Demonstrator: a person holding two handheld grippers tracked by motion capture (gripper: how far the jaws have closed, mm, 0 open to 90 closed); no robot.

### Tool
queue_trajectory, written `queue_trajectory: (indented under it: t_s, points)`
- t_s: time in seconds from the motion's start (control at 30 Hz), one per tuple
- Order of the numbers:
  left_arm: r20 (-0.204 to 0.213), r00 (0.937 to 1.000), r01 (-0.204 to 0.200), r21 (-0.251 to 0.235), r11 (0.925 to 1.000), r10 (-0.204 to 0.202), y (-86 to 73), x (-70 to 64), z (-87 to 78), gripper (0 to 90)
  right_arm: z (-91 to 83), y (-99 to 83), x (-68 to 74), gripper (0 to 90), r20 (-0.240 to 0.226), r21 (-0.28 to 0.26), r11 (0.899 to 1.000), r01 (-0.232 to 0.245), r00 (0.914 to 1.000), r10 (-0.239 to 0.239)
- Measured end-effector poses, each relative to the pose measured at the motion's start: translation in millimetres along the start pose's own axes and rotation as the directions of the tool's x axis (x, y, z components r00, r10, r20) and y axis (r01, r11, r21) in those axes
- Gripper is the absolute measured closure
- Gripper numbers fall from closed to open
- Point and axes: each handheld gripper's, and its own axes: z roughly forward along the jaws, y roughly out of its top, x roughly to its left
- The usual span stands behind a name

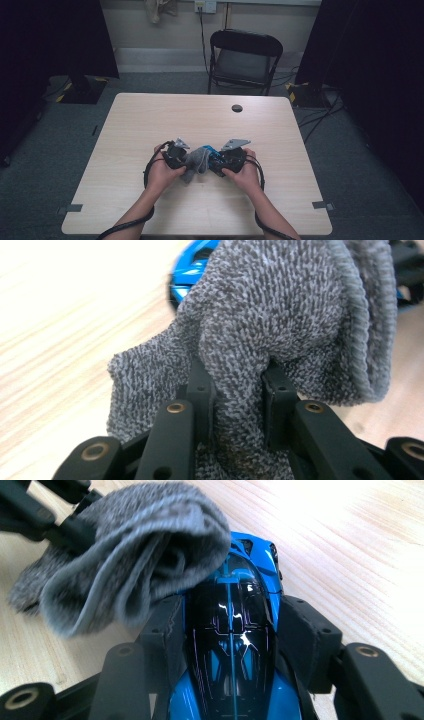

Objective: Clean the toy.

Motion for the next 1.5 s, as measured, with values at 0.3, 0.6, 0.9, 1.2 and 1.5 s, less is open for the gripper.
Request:
queue_trajectory:
  t_s: [0.3,0.6,0.9,1.2,1.5]
  points:
    - [-0.042,0.9984,0.037,-0.002,0.9993,-0.037,-4.8,15.4,-11.8,72.3,-0.3,-0.1,-0.1,45.3,-0.001,0.002,1.0,-0.004,1.0,0.004]
    - [0.127,0.9892,-0.071,-0.01,0.9974,0.072,-18.8,-25.8,-30.8,72.4,-0.3,1.3,0.0,45.2,0.0,0.012,1.0,-0.005,1.0,0.005]
    - [0.264,0.9476,-0.192,0.022,0.9811,0.18,-22.9,-75.4,-13.0,72.2,-0.5,1.7,-0.4,45.2,-0.001,0.017,1.0,-0.01,1.0,0.01]
    - [0.252,0.9549,-0.167,0.02,0.9858,0.156,-12.8,-78.6,5.9,72.0,-0.5,1.1,-0.6,45.2,-0.002,0.012,1.0,-0.014,0.9999,0.014]
    - [0.209,0.9642,-0.176,0.041,0.9836,0.163,-17.1,-70.7,-5.0,71.4,-0.6,0.4,-0.7,45.2,-0.002,0.008,1.0,-0.012,0.9999,0.012]
